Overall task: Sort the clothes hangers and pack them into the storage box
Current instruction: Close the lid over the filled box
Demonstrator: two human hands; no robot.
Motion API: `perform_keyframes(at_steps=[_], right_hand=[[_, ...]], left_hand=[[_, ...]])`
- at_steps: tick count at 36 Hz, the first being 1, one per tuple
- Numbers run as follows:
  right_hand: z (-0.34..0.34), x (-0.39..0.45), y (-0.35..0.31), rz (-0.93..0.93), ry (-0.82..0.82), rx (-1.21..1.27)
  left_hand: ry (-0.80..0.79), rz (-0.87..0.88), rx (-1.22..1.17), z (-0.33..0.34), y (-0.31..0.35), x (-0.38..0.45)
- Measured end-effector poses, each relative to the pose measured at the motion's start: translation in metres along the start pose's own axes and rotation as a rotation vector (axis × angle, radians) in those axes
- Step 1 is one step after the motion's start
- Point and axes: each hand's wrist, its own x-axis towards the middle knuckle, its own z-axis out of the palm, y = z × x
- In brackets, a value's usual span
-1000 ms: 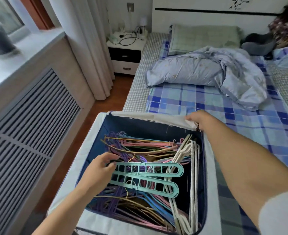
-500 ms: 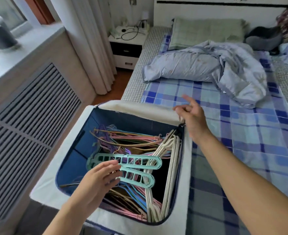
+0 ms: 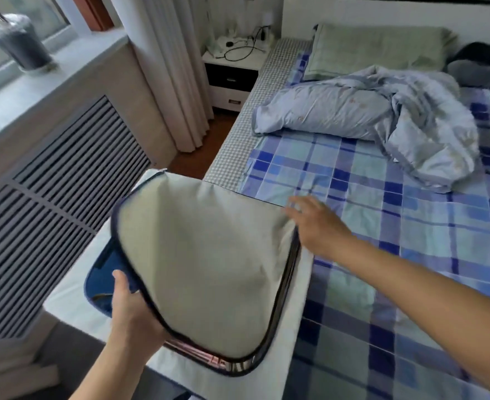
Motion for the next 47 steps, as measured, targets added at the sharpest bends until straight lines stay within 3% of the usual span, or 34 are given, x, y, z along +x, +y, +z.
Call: perform_keyframes(at_steps=[2, 4, 7, 9, 11, 14, 18, 22, 28, 32, 35, 38, 39, 41, 43, 44, 47], right_hand=[[0.000, 0.015, 0.026, 0.177, -0.314, -0.045], [-0.001, 0.022, 0.039, 0.146, -0.483, -0.020], [-0.007, 0.027, 0.043, 0.068, -0.401, -0.133], [-0.017, 0.028, 0.035, 0.017, -0.342, -0.357], [-0.028, 0.025, 0.018, 0.003, -0.391, -0.509], [-0.036, 0.008, -0.027, -0.040, -0.495, -0.575], [-0.050, -0.044, -0.113, -0.129, -0.791, -0.439], [-0.048, -0.098, -0.207, -0.036, -1.004, -0.125], [-0.019, -0.095, -0.281, 0.452, -0.909, 0.124], [0.007, -0.047, -0.330, 0.746, -0.798, 0.377], [0.021, -0.012, -0.369, 0.794, -0.709, 0.479], [0.028, 0.023, -0.400, 0.741, -0.743, 0.434], [0.027, 0.033, -0.403, 0.734, -0.766, 0.391], [0.020, 0.049, -0.400, 0.746, -0.773, 0.314], [0.014, 0.068, -0.388, 0.782, -0.687, 0.261], [0.011, 0.080, -0.382, 0.783, -0.628, 0.228], [0.009, 0.127, -0.357, 0.764, -0.429, 0.179]], left_hand=[[-0.017, 0.098, -0.055, -0.005, 0.000, -0.001], [-0.032, 0.184, -0.060, -0.015, 0.002, -0.003], [-0.008, 0.172, -0.027, -0.027, 0.005, -0.006], [0.105, 0.147, 0.110, -0.037, 0.004, -0.004], [0.252, 0.159, 0.268, -0.050, 0.009, 0.003], [0.287, 0.159, 0.405, -0.063, 0.014, 0.005], [0.205, 0.115, 0.482, -0.078, 0.024, 0.002], [0.123, 0.049, 0.469, -0.099, 0.036, 0.014], [0.057, -0.046, 0.365, -0.122, 0.074, 0.039], [0.033, 0.009, 0.591, -0.142, 0.135, 0.072], [-0.101, -0.005, 0.951, -0.141, 0.160, 0.077], [-0.246, -0.010, 1.268, -0.141, 0.185, 0.079], [-0.271, 0.041, 1.383, -0.142, 0.193, 0.083], [-0.262, 0.300, 1.683, -0.146, 0.208, 0.095], [-0.166, 0.600, 1.897, -0.153, 0.220, 0.109], [-0.145, 0.669, 1.924, -0.157, 0.225, 0.116], [-0.203, 0.579, 1.990, -0.163, 0.236, 0.138]])
